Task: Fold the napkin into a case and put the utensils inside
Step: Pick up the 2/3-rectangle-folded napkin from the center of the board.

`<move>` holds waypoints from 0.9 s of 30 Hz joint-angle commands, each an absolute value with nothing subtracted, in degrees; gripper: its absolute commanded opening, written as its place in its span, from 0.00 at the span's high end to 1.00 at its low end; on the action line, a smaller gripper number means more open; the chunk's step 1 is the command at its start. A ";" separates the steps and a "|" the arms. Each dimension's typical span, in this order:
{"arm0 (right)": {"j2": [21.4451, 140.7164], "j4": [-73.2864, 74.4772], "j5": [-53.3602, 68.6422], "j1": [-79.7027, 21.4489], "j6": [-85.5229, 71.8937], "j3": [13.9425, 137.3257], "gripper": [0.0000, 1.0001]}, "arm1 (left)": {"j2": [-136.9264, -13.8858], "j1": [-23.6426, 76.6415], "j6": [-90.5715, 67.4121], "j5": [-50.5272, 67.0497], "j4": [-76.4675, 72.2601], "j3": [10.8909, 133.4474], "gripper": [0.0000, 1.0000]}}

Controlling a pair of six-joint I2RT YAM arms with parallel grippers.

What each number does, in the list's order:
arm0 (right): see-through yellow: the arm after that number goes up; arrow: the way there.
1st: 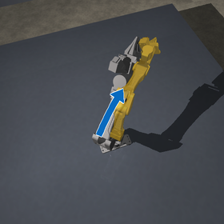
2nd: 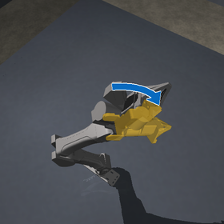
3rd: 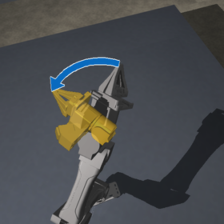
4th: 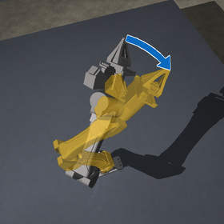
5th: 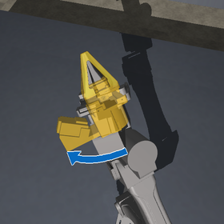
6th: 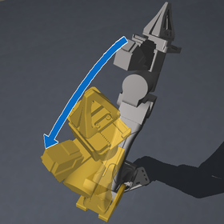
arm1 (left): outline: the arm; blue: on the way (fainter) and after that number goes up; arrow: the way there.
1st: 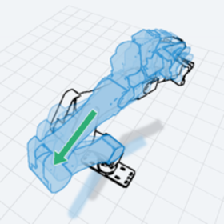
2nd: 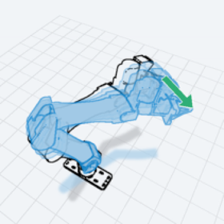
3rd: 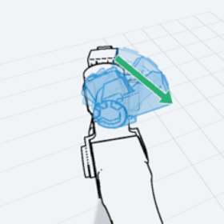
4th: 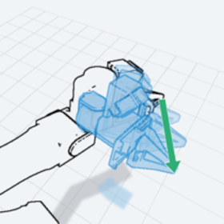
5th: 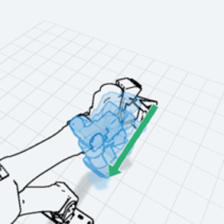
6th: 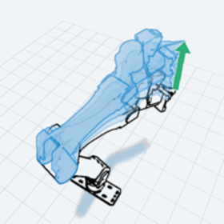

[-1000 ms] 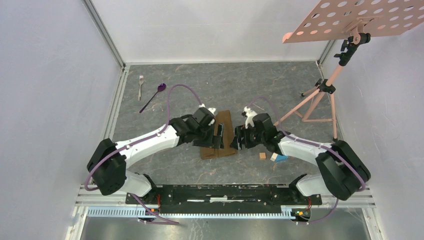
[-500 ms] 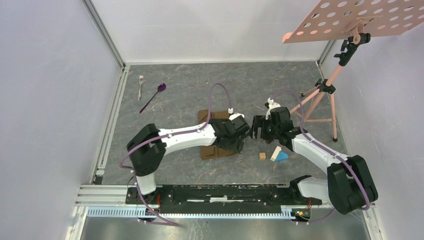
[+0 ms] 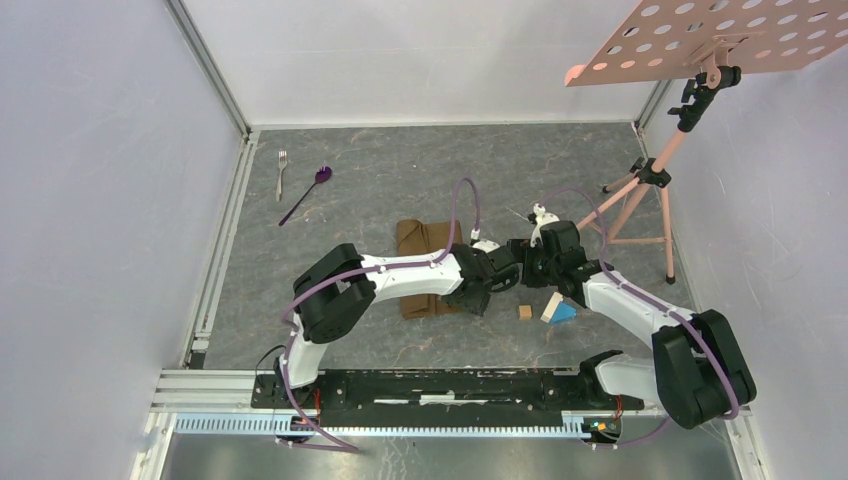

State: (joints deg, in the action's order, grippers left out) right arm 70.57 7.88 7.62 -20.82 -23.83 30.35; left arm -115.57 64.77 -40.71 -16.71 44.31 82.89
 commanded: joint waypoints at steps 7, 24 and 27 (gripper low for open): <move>71.09 4.46 10.12 -20.52 -21.67 29.27 0.12 | -115.64 65.26 -42.10 -17.94 44.92 85.19 0.25; 70.32 5.14 9.14 -20.51 -21.30 29.09 0.11 | -114.24 65.27 -44.49 -21.88 43.50 87.14 0.33; 70.67 4.86 9.68 -20.57 -21.22 29.02 0.11 | -115.33 65.30 -44.14 -22.34 42.98 87.19 0.34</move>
State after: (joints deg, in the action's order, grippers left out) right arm 71.20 6.52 9.39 -20.82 -22.17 29.12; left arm -113.89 65.01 -42.33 -19.73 44.47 84.93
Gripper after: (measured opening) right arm 0.887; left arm 0.672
